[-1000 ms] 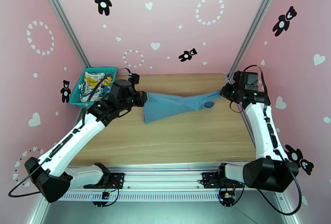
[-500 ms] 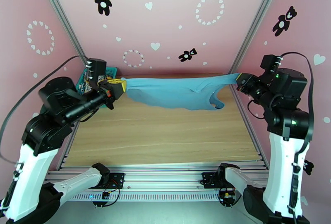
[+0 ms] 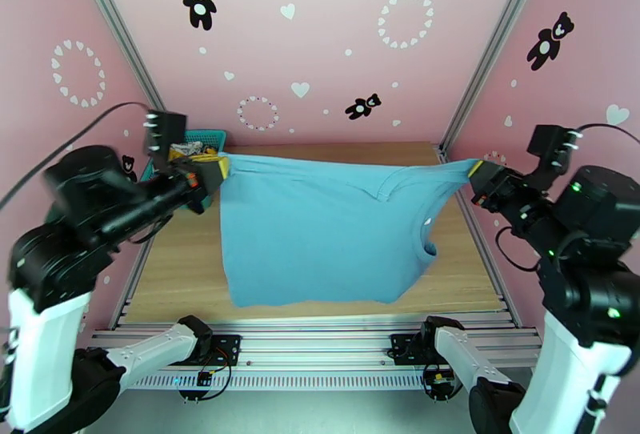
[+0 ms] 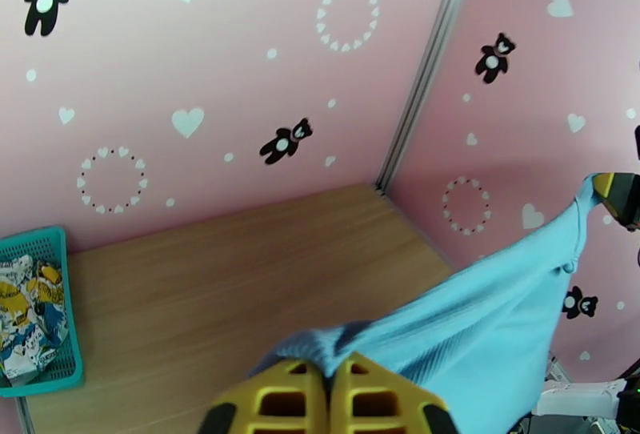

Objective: Fold and stack the mixed laundry pile

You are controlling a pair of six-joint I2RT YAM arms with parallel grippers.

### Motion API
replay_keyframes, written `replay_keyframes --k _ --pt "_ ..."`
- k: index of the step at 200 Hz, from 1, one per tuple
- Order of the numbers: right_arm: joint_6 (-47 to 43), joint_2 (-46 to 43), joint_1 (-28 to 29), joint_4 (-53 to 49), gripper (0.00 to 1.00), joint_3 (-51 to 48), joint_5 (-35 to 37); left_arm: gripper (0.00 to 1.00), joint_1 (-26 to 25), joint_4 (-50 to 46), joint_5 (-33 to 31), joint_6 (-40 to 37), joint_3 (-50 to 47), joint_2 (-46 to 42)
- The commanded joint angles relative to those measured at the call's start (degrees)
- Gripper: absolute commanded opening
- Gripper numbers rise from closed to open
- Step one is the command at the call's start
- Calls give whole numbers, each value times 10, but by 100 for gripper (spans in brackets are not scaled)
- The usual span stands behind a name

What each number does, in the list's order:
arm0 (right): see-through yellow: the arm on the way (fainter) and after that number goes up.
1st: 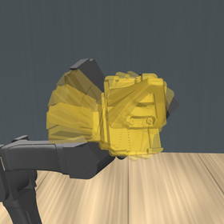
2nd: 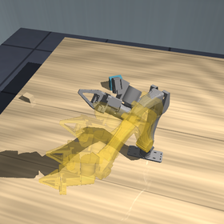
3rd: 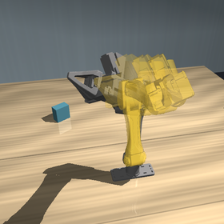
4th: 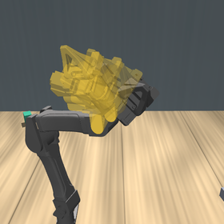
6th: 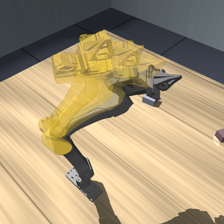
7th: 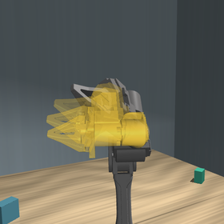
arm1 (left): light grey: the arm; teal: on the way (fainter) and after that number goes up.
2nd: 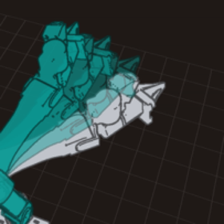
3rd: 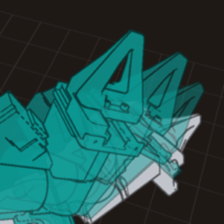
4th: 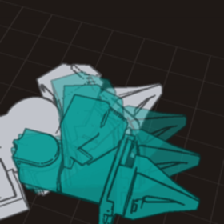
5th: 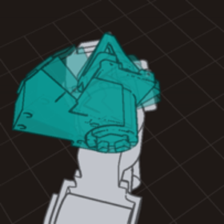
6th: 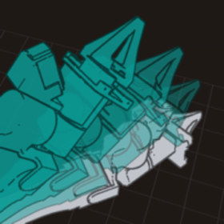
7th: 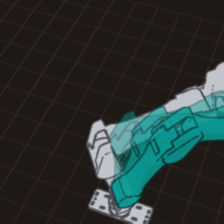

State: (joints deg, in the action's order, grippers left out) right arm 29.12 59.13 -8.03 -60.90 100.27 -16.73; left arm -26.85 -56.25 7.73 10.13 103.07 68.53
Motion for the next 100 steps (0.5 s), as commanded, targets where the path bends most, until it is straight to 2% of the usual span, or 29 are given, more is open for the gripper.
replay_keyframes --k 1,18,30,39,50,56,64,78,100 --pt "-16 99 19 38 0 -80 -9 0 45 35 39 10 -92 100" --pt "-33 191 46 81 0 -112 19 0 71 82 55 9 -130 181" --pt "-35 266 54 116 0 -118 18 25 85 128 60 17 -149 236" --pt "-31 337 56 147 11 -108 2 42 95 171 79 23 -163 274" --pt "-25 425 56 170 36 -80 -11 68 105 210 78 31 -169 322" --pt "-23 472 57 174 45 -57 -14 77 111 223 77 30 -166 349" --pt "-25 526 56 177 52 -24 -20 81 119 238 73 31 -164 381" --pt "-25 588 54 158 58 29 -26 82 133 253 66 36 -162 416" --pt "-31 587 54 152 64 36 -18 82 136 258 67 34 -190 396"
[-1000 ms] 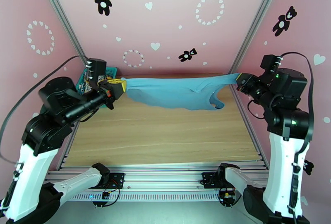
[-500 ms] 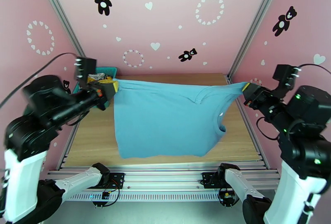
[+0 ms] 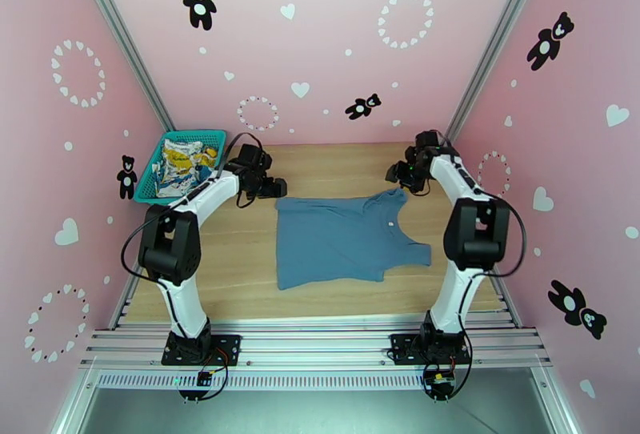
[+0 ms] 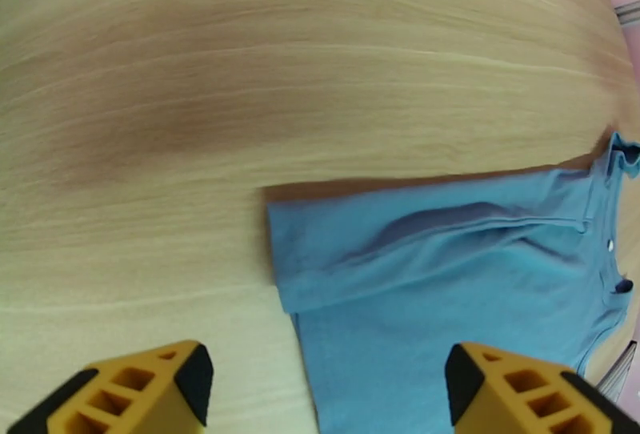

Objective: Fold and stack the mixed laundry pile

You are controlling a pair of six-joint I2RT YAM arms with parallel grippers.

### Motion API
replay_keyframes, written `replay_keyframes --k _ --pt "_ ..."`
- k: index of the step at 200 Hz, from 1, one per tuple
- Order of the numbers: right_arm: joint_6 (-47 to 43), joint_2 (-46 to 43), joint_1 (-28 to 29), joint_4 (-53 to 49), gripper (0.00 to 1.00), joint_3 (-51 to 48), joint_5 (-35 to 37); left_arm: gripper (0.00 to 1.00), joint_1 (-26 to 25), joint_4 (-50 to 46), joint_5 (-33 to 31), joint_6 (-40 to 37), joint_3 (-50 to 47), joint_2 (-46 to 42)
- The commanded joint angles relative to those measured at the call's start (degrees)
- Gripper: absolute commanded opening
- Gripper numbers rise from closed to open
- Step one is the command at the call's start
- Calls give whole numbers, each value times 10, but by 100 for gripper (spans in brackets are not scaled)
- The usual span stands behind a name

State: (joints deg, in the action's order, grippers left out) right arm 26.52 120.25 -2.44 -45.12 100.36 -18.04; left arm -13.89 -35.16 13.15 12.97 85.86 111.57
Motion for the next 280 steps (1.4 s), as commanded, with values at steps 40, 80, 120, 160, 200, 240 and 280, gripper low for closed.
replay_keyframes --k 40,80,120,160,200,240,280 --pt "-8 -147 23 49 63 -128 -3 76 -14 55 19 5 -140 -126" --pt "22 -160 92 114 58 -248 -14 65 -53 78 19 16 -182 -100" --pt "48 -99 113 148 52 -228 -32 59 -62 107 17 23 -151 -35" --pt "61 -44 126 148 51 -190 -24 57 -63 104 -13 18 -110 11" --pt "69 -18 131 148 42 -162 -37 56 -62 87 -27 8 -75 31" --pt "74 0 132 146 23 -134 -43 55 -62 83 -24 3 -48 48" --pt "75 20 132 136 6 -86 -44 55 -61 81 -21 -1 -20 62"
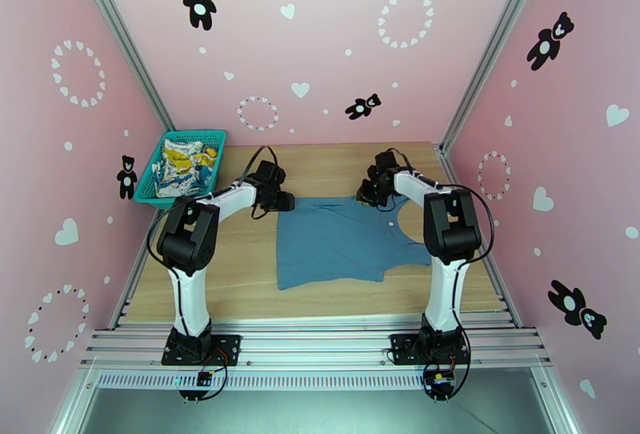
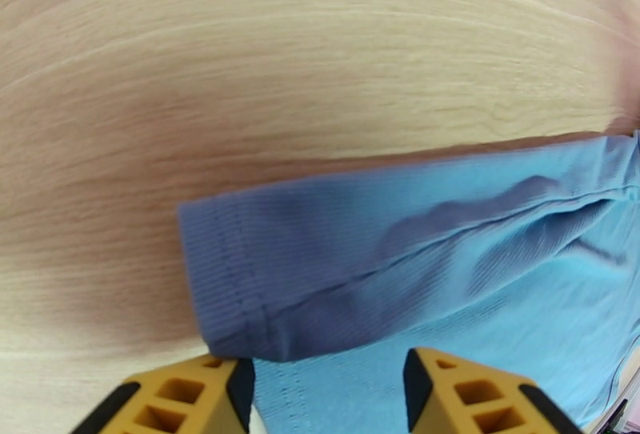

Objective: Fold and stack the mixed laundry pile

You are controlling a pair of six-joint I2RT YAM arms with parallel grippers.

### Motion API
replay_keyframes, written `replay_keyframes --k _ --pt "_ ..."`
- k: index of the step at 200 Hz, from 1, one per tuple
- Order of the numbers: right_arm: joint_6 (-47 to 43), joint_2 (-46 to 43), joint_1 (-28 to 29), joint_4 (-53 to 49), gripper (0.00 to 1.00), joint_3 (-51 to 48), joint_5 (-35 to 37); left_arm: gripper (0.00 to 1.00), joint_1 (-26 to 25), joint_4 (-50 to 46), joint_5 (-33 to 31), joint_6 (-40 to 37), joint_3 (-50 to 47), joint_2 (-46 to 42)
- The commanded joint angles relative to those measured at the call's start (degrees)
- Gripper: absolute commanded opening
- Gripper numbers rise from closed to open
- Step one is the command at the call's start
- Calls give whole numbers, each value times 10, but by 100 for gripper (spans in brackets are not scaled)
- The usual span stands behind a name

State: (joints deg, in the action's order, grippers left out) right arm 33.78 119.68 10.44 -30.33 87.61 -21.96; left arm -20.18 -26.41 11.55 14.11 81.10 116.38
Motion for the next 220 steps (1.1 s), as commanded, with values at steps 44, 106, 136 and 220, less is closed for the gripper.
replay_keyframes --k 44,106,136,220 --pt "-2 66 -2 -32 0 121 -10 54 9 -8 -4 -7 67 33" --pt "-5 179 -21 -76 43 284 -32 64 43 39 -9 65 69 53" --pt "-16 177 -39 -109 58 315 -27 78 49 44 -32 69 28 -12" --pt "-72 -263 -103 -113 66 -169 107 79 -48 -69 -77 164 -309 -364"
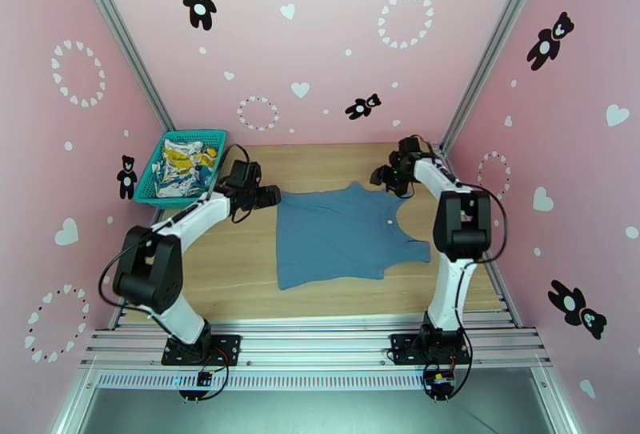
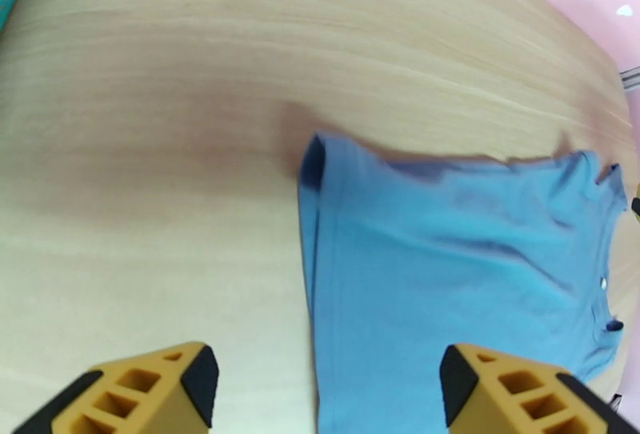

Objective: Fold and stack the mixed laundry pile

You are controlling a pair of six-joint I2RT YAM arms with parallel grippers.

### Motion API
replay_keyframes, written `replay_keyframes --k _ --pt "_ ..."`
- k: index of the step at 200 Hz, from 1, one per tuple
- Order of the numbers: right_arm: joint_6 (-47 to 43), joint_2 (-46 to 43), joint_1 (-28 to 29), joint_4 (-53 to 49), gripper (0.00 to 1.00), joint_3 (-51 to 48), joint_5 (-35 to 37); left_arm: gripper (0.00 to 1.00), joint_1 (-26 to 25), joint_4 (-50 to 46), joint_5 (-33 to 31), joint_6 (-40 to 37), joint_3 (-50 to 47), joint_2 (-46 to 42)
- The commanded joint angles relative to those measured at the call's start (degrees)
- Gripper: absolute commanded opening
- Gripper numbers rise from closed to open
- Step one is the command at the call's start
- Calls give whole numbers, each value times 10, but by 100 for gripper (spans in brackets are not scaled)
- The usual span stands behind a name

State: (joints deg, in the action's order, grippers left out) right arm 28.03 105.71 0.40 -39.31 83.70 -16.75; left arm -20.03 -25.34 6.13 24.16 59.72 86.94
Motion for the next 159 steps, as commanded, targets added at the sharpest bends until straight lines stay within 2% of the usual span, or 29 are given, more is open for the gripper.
replay_keyframes --k 1,27,43,53,70,90,134,159 --pt "-15 -129 -3 -25 66 -137 55 79 -51 -81 -23 66 -97 -74" --pt "-5 -244 -16 -62 66 -268 67 80 -113 -112 1 154 -196 -176" --pt "18 -299 -12 -69 65 -332 32 80 -162 -112 20 198 -227 -206" --pt "37 -329 3 -66 65 -369 14 81 -196 -100 30 218 -241 -209" --pt "68 -358 59 -60 65 -414 31 84 -245 -65 32 250 -261 -190" --pt "104 -360 100 -31 65 -459 24 83 -279 -17 15 275 -276 -154" --pt "142 -346 156 23 60 -495 35 54 -311 30 -45 302 -279 -93" --pt "139 -335 172 23 58 -486 49 26 -313 -21 -113 298 -260 -93"
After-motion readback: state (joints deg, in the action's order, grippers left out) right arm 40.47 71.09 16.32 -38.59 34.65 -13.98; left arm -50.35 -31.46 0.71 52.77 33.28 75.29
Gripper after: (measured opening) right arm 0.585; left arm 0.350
